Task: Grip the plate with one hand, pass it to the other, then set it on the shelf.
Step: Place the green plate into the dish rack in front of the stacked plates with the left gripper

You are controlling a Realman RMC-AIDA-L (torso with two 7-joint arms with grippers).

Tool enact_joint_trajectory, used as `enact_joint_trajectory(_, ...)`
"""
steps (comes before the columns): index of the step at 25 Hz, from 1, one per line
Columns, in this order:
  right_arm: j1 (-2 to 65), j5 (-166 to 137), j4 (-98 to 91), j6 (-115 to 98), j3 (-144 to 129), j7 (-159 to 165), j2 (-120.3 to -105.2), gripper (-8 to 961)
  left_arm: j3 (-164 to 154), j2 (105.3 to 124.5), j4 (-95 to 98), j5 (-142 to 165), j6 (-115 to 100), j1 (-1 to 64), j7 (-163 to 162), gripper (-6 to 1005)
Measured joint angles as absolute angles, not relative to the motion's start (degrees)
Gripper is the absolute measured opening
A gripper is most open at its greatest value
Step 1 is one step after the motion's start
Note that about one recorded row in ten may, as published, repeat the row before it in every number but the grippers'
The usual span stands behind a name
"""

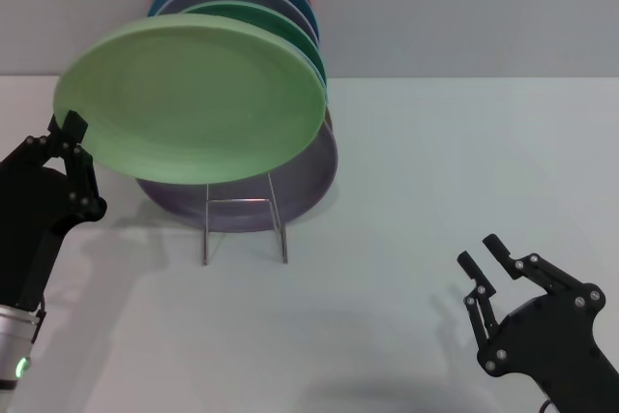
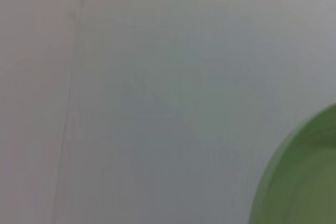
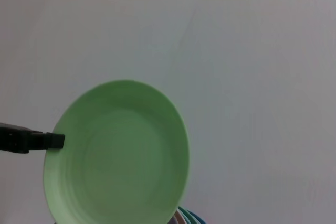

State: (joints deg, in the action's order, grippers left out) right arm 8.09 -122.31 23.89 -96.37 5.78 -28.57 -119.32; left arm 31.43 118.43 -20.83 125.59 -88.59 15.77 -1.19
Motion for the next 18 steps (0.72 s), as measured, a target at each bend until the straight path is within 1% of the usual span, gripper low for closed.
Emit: enact_joint_trajectory(18, 8.29, -122.16, 23.78, -96.02, 7.36, -29.01, -119.45, 197, 30.08, 118.67, -16.61, 126.0, -83.6, 17.13, -3.52, 59)
